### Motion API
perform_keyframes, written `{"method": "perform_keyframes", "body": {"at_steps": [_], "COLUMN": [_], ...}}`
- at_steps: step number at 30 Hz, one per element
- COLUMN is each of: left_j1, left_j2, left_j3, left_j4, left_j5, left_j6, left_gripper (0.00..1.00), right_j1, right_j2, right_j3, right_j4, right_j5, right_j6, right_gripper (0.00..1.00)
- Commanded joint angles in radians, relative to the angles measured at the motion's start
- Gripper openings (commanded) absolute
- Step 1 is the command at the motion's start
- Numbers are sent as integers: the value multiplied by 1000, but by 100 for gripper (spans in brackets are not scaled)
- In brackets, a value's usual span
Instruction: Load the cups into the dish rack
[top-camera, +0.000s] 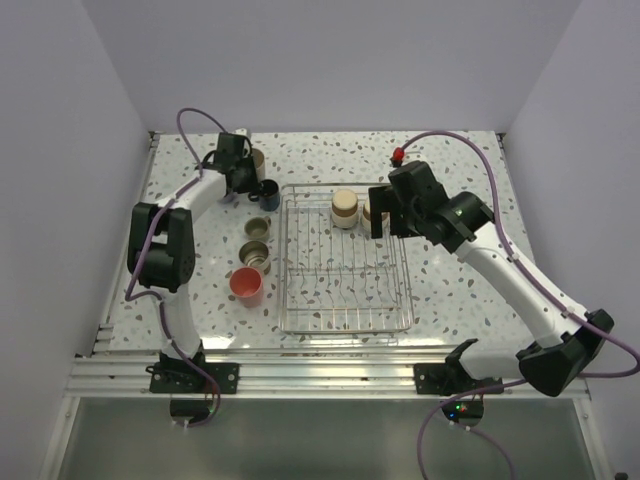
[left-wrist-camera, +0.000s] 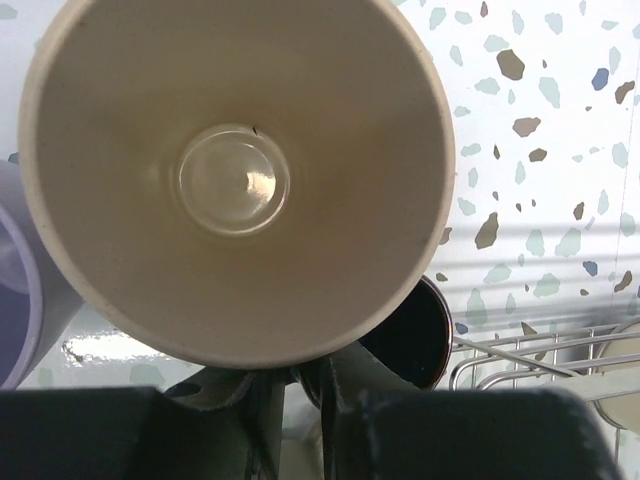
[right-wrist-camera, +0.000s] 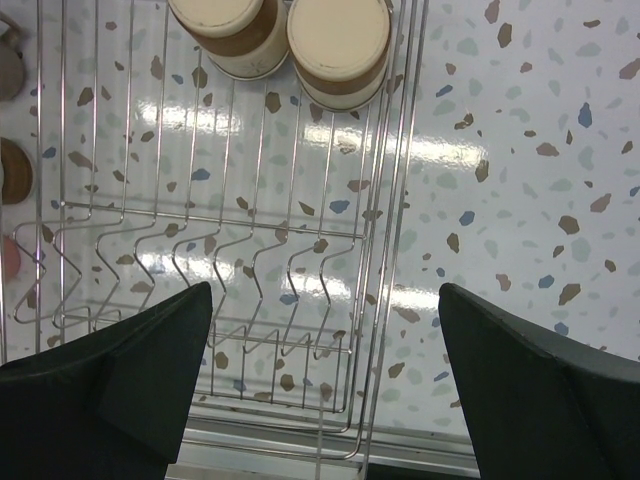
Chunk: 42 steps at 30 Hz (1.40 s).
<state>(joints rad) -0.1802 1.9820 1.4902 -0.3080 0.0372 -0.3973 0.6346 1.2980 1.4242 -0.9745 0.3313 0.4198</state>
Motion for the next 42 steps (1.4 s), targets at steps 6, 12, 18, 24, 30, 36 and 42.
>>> {"method": "perform_keyframes", "body": {"at_steps": [6,12,18,24,30,36,42], "left_j1": [-5,-2,16,48,166,215,217], "left_j2": [-25,-90,-204,-348,-530,-644,-673], "left_j3": [-10,44,110,140,-115,-387,-559], "left_j4": [23,-34,-97,-62,343,856,1317], "left_j5": [-8,-34,-19,119,452,722,773], "left_j6": [31,44,26,-69,-392,-731,-1033], "left_gripper": [0,0,0,0,0,0,0], "right_j1": [2,4,2,2,2,2,2], "right_j2": [-11,-11,33,98,216,317,399], "right_j3": [-4,36,179,344,407,381,400], "right_j4": [8,2,-7,147,421,777,970], "right_j5": [22,23,-17,-302,-685,-912,-953], "right_j6": [11,5,0,54,285,546,709], "right_gripper": [99,99,99,99,99,99,99]}}
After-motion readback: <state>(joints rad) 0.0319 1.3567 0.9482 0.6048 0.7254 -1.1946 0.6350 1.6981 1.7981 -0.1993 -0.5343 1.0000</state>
